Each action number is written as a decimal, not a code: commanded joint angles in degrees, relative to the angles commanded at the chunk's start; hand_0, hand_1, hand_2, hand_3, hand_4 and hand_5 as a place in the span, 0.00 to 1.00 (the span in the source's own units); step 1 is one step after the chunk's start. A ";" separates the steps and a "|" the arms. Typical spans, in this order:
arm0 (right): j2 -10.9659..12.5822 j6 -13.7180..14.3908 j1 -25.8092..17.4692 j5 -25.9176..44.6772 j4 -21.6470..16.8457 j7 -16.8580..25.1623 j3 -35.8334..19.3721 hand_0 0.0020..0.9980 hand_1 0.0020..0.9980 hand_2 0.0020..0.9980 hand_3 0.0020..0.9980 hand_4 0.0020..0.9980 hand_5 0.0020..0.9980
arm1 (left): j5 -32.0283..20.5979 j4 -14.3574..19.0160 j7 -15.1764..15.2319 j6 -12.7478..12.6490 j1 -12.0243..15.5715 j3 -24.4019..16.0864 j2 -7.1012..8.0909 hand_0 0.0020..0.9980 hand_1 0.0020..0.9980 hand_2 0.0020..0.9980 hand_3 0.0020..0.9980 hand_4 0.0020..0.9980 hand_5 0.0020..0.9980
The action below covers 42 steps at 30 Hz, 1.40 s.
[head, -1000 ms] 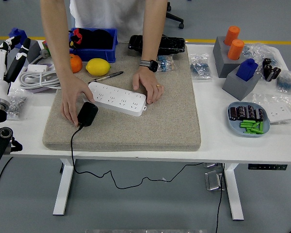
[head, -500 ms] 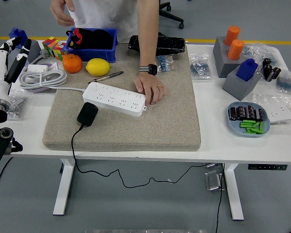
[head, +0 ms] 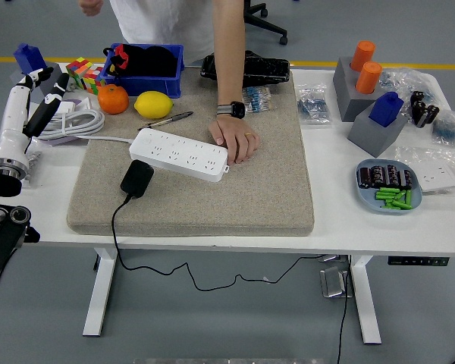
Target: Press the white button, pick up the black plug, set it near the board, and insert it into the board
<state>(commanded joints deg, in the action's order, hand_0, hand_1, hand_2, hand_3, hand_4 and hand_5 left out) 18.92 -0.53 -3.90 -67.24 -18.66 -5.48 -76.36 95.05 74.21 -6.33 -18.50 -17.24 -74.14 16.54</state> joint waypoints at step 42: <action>-0.35 -0.38 -0.37 0.50 0.02 0.52 -0.61 0.83 0.71 0.70 0.66 0.78 0.45 | 14.10 -7.05 -21.73 4.26 -4.92 18.76 -4.20 0.87 0.82 0.79 0.86 1.00 0.49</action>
<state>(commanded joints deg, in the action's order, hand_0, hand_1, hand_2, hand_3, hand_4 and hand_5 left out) 18.57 -0.91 -4.26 -66.74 -18.64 -4.96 -76.97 109.16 67.16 -28.06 -14.24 -22.16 -55.38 12.34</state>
